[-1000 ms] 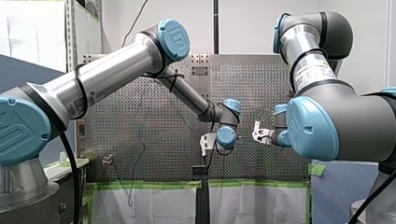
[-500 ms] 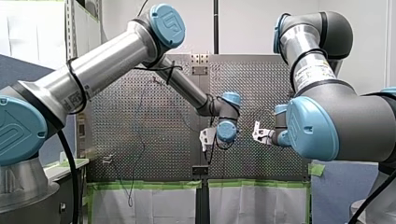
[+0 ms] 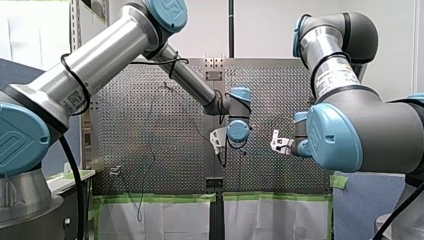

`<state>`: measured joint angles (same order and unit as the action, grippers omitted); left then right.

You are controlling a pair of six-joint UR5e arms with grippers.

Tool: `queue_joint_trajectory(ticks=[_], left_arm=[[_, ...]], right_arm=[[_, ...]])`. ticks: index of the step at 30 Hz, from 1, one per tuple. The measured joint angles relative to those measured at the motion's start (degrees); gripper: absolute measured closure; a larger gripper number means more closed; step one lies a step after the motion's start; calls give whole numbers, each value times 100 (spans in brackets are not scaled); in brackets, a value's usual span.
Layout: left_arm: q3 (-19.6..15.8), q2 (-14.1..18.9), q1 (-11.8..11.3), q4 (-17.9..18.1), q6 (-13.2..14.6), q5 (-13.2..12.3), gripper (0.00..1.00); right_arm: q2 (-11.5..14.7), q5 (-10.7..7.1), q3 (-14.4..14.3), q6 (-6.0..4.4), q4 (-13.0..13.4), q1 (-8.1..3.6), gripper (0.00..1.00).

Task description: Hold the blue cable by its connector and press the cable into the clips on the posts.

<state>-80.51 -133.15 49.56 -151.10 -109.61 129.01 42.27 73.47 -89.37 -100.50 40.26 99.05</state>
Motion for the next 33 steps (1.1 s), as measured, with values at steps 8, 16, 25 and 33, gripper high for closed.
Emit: queue_joint_trajectory(ticks=[8, 16, 25, 33], left_arm=[[-354, 355, 13, 354, -132, 135, 0], [-738, 738, 28, 739, -177, 170, 0], [-1210, 1209, 29, 1021, -148, 157, 0], [-1655, 1655, 13, 1158, -21, 152, 0]], right_arm=[[0, 1, 0, -19, -16, -8, 100], [-1, 1, -1, -19, -17, -20, 100], [-1, 1, -3, -17, -19, -22, 100], [-9, 1, -3, -19, -18, -20, 100]])
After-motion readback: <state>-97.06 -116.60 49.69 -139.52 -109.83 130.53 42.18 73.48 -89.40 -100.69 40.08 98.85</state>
